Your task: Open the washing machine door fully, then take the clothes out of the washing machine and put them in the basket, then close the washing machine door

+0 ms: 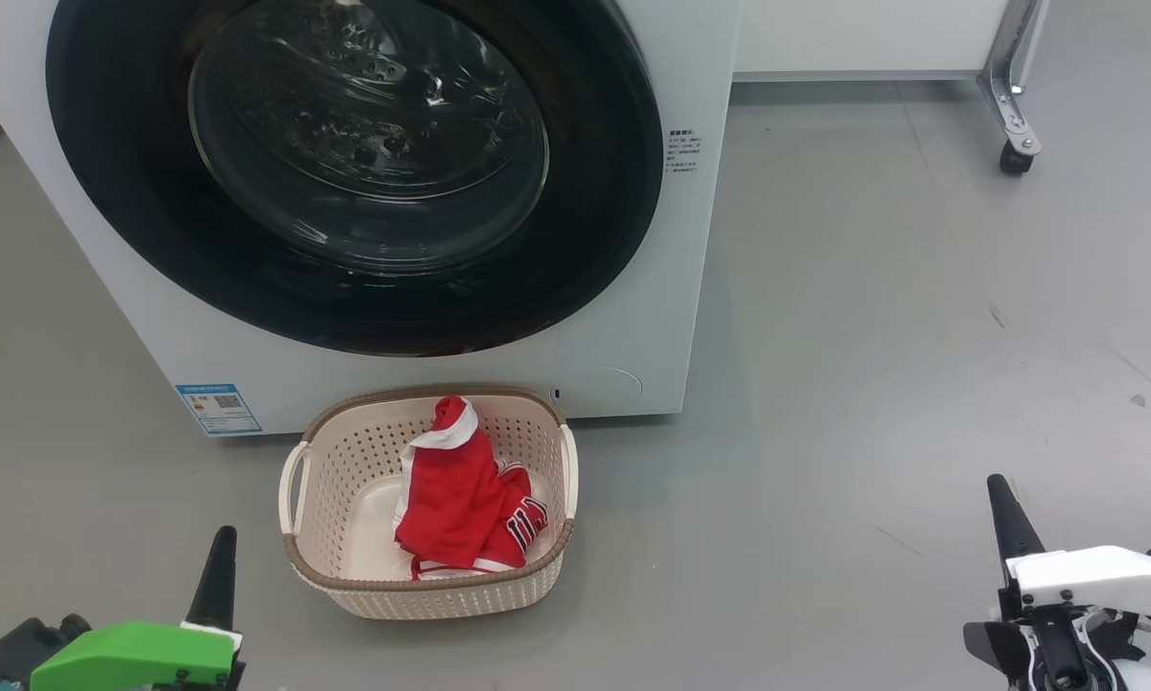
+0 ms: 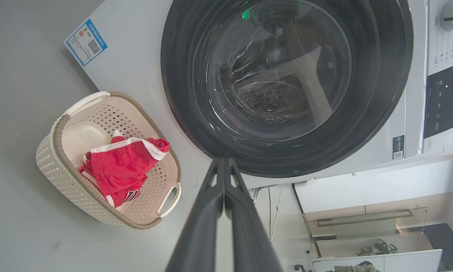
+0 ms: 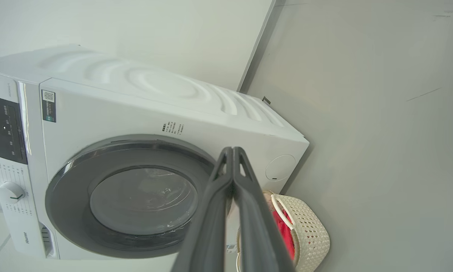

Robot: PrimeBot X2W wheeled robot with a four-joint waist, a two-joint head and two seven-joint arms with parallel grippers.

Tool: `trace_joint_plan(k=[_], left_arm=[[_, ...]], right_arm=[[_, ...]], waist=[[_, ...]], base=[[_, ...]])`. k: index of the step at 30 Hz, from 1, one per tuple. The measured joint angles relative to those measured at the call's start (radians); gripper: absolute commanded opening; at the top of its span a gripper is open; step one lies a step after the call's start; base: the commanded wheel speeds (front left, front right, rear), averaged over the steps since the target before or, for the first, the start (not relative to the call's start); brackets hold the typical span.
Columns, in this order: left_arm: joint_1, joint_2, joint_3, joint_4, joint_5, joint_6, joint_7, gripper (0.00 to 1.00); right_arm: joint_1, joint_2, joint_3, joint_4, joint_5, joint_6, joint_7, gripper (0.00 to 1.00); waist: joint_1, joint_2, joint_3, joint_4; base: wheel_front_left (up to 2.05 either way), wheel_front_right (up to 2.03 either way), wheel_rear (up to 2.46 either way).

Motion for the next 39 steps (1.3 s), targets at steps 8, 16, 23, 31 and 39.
trace_joint_plan(k=[8, 16, 23, 31, 39], left_arm=[[-0.019, 0.002, 0.023, 0.011, -0.098, -0.022, 0.018, 0.00], [-0.039, 0.003, 0.043, 0.029, -0.205, -0.041, 0.036, 0.00], [-0.051, 0.003, 0.059, 0.035, -0.261, -0.051, 0.048, 0.00], [-0.054, 0.003, 0.059, 0.039, -0.261, -0.051, 0.049, 0.00], [-0.054, 0.003, 0.060, 0.043, -0.261, -0.056, 0.049, 0.00]], right_arm=[[-0.012, -0.001, -0.023, 0.001, 0.107, 0.009, 0.026, 0.00], [-0.028, -0.003, -0.045, 0.004, 0.211, 0.017, 0.048, 0.00], [-0.041, -0.004, -0.059, 0.005, 0.267, 0.018, 0.061, 0.00], [-0.041, -0.004, -0.060, 0.007, 0.267, 0.018, 0.061, 0.00], [-0.041, -0.004, -0.060, 0.010, 0.267, 0.019, 0.061, 0.00]], waist=[[0.0000, 0.0000, 0.000, 0.001], [0.0000, 0.0000, 0.001, 0.002], [0.0000, 0.0000, 0.001, 0.003], [0.0000, 0.0000, 0.001, 0.003], [0.0000, 0.0000, 0.001, 0.003]], base=[[0.00, 0.00, 0.00], [0.00, 0.00, 0.00], [0.00, 0.00, 0.00], [0.00, 0.00, 0.00], [0.00, 0.00, 0.00]])
